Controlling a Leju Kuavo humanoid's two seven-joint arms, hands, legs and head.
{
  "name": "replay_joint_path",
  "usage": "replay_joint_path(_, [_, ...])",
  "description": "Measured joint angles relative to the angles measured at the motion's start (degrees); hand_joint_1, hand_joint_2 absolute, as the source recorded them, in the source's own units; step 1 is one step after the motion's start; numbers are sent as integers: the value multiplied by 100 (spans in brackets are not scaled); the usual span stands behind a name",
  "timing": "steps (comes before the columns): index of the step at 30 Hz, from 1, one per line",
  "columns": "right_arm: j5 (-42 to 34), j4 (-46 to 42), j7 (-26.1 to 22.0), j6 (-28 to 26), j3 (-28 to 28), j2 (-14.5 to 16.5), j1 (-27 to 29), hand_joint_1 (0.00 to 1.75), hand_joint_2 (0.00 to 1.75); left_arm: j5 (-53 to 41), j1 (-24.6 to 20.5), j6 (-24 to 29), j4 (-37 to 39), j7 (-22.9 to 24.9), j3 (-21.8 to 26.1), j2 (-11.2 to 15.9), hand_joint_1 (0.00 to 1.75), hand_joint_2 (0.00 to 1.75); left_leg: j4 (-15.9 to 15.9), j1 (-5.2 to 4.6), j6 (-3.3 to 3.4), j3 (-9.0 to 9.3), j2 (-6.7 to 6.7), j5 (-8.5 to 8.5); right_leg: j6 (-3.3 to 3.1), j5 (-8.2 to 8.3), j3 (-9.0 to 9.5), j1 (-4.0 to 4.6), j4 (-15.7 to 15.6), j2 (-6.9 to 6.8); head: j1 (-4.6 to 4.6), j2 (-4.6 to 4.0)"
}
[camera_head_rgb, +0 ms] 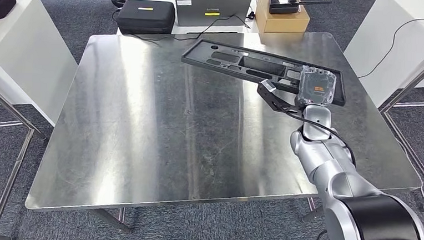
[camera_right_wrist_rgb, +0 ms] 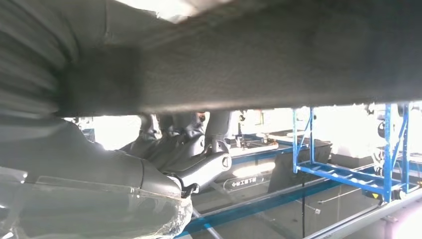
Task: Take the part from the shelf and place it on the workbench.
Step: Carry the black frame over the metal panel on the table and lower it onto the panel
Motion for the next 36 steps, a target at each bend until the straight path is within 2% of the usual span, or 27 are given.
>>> replay_joint_path(30, [-20,-1,98,100,-5,-162,72,0,0,91,0,42,0,238,-103,38,0,175,0,1,0,1,0,0,0,0,1,1,0,0,-1,0])
replay_joint_path(32, [-83,-2,36,247,-118,-168,55,0,0,126,0,61,0,257,-103,38,0,175,0,1,0,1,0,0,0,0,2,1,0,0,-1,0])
replay_joint_path(36, [-304,-3,-53,989,-504,-172,-62,0,0,197,0,56,0,287,-103,38,0,175,1,0,0,0,-1,0,0,0,3,1,0,0,-1,0])
